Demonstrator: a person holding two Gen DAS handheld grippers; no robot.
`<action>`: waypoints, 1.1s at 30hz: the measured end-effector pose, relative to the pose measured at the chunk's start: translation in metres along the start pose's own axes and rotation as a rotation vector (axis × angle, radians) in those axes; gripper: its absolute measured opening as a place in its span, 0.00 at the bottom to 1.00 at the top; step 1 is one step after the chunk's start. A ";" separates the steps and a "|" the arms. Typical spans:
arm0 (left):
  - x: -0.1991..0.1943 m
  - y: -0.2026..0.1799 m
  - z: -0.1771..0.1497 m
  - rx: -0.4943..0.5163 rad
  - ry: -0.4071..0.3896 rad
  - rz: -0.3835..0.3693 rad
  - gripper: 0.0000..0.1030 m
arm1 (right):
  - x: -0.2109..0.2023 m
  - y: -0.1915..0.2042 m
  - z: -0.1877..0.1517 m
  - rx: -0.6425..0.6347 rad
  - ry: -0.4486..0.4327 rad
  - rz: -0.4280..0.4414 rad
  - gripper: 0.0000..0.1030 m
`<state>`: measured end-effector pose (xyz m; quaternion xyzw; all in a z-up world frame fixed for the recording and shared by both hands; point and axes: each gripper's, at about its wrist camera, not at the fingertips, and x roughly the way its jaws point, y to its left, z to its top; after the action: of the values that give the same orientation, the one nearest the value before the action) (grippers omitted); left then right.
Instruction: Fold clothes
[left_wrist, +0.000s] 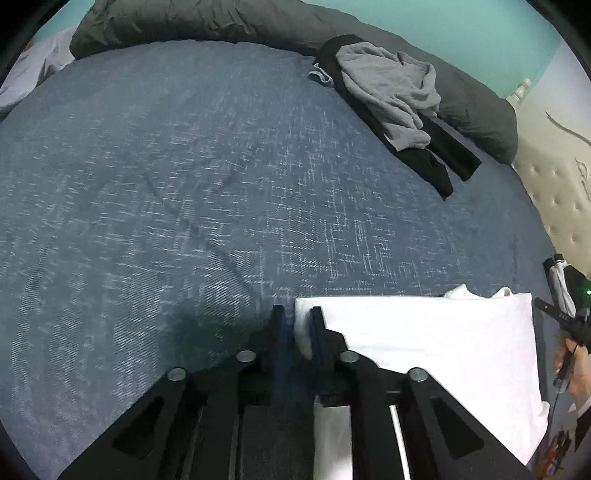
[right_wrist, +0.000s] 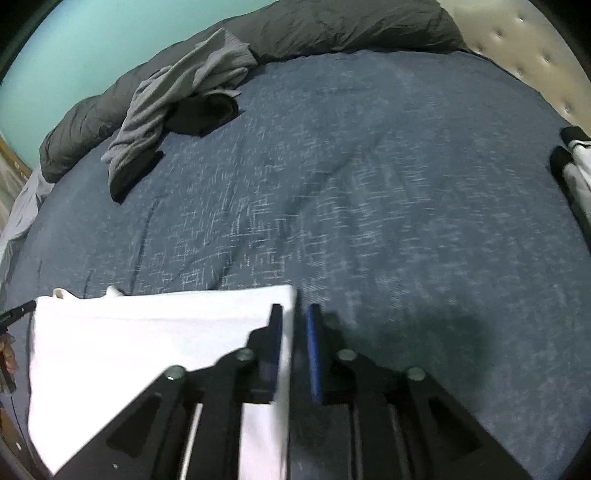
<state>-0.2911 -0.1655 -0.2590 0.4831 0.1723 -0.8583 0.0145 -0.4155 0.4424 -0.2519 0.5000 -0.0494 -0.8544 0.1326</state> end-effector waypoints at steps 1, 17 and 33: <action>-0.006 0.002 -0.003 -0.003 0.002 0.001 0.15 | -0.008 -0.003 -0.001 0.009 0.000 0.008 0.24; -0.094 -0.011 -0.142 0.139 0.211 -0.013 0.19 | -0.115 -0.024 -0.161 0.021 0.203 0.253 0.29; -0.110 -0.022 -0.206 0.170 0.293 0.011 0.20 | -0.122 -0.001 -0.211 -0.108 0.204 0.274 0.02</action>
<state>-0.0672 -0.0970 -0.2586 0.6035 0.0967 -0.7901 -0.0471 -0.1762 0.4872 -0.2536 0.5650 -0.0572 -0.7745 0.2786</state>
